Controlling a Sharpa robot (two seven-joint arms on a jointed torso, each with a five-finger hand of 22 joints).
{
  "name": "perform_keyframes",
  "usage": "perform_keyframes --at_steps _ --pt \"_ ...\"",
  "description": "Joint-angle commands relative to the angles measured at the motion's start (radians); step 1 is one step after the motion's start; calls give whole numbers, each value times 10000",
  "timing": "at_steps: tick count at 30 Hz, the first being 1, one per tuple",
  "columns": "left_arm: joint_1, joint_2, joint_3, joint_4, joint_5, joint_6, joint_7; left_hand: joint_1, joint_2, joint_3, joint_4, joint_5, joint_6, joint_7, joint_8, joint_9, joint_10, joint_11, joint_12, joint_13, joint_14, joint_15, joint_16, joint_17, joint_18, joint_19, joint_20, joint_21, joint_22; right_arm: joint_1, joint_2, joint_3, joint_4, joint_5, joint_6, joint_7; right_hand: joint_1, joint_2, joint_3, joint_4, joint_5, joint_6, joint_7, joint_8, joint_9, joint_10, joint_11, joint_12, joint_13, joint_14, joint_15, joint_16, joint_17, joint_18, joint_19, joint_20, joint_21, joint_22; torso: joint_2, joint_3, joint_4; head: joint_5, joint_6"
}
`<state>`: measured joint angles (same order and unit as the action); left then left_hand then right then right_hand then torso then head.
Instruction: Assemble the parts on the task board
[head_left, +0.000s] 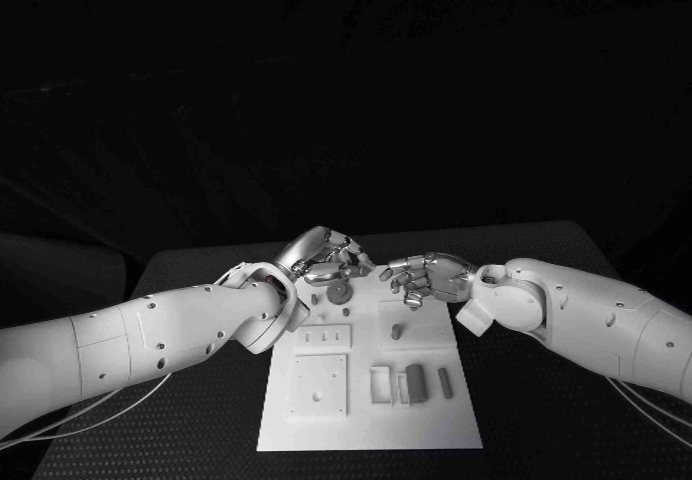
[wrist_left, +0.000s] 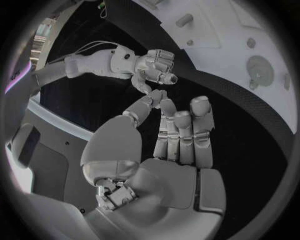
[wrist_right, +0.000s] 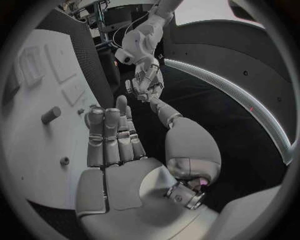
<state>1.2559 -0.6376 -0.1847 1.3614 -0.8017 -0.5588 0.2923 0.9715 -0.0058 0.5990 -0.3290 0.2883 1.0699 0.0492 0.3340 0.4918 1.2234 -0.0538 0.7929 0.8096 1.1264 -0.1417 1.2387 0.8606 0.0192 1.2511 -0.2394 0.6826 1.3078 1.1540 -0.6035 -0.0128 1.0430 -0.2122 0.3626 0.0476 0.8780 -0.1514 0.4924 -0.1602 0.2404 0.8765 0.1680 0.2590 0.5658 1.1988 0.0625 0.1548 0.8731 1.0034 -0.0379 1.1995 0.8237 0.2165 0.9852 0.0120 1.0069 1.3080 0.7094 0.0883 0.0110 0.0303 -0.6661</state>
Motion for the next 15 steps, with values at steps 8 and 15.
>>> perform_keyframes --at_steps 8,15 --pt "40 -184 21 -186 2309 1289 -1965 -515 115 404 385 66 559 10 257 630 72 -47 66 5 -74 -169 137 -137 430 11 -106 70 212 1 -242 1 -224 -745 -954 413 -107 44 -11 85 36 -98 19 -51 -1 -99 21 -59 -19 -126 -18 17 7 453 -83 12 -78 109 -15 13 7 68 -41" --pt "57 -370 -22 -295 2590 2067 -3210 -954 130 422 421 70 703 -42 289 654 145 -95 126 15 -35 -214 240 -263 431 85 -143 109 207 282 -539 74 -66 -1297 -1458 666 -47 132 -28 21 29 -72 9 -27 21 -93 11 -26 -8 -90 -30 53 11 453 -44 -3 -54 119 -11 15 3 214 -120"
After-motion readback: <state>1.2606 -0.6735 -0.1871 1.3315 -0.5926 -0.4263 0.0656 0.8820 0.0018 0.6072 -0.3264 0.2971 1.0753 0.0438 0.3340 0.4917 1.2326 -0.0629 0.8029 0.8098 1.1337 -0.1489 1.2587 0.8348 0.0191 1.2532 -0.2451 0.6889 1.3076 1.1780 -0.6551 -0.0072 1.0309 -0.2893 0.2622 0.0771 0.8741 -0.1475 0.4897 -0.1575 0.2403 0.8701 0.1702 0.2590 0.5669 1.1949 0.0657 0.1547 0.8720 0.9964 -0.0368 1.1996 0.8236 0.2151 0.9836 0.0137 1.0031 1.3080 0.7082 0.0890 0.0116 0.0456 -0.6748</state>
